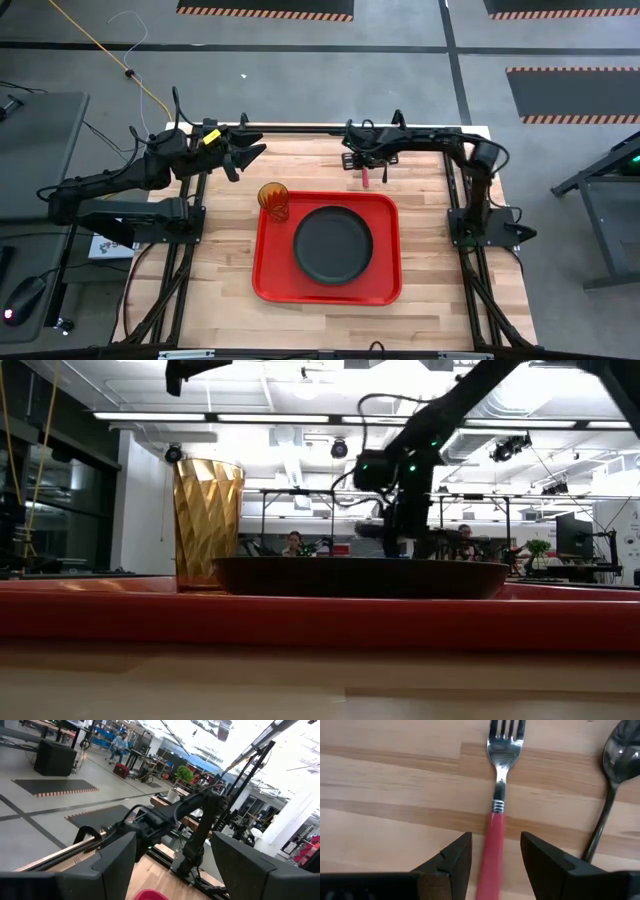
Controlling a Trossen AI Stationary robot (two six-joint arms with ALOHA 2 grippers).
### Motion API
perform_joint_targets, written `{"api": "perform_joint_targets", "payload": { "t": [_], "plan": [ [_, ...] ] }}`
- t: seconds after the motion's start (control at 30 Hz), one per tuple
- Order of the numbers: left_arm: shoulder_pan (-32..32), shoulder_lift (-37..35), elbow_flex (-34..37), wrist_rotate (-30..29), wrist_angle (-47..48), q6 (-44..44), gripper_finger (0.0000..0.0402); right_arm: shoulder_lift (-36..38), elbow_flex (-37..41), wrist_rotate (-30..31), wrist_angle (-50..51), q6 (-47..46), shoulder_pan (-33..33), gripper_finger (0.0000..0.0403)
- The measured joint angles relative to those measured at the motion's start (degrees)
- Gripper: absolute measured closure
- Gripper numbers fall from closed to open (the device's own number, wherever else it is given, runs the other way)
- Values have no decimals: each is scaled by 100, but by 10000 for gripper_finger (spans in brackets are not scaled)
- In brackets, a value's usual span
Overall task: Pick and place plate/cup/fork/spoon on tray
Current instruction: Put the pink fork on the right side of the the black plate on the red tray
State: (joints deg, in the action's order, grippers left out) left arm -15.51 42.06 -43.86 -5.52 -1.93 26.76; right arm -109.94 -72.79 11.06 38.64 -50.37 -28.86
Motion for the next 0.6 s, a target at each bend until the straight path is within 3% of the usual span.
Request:
{"api": "perform_joint_targets", "payload": {
  "t": [0.17,0.43,0.6],
  "plan": [
    [0,0,0,2,0,-49,153,-447,-469,149,430,92,67,242],
    [0,0,0,2,-1,-48,153,-699,-538,-39,461,-15,68,245],
    [0,-2,0,2,-2,-48,153,-721,-540,-23,455,-57,72,311]
  ]
}}
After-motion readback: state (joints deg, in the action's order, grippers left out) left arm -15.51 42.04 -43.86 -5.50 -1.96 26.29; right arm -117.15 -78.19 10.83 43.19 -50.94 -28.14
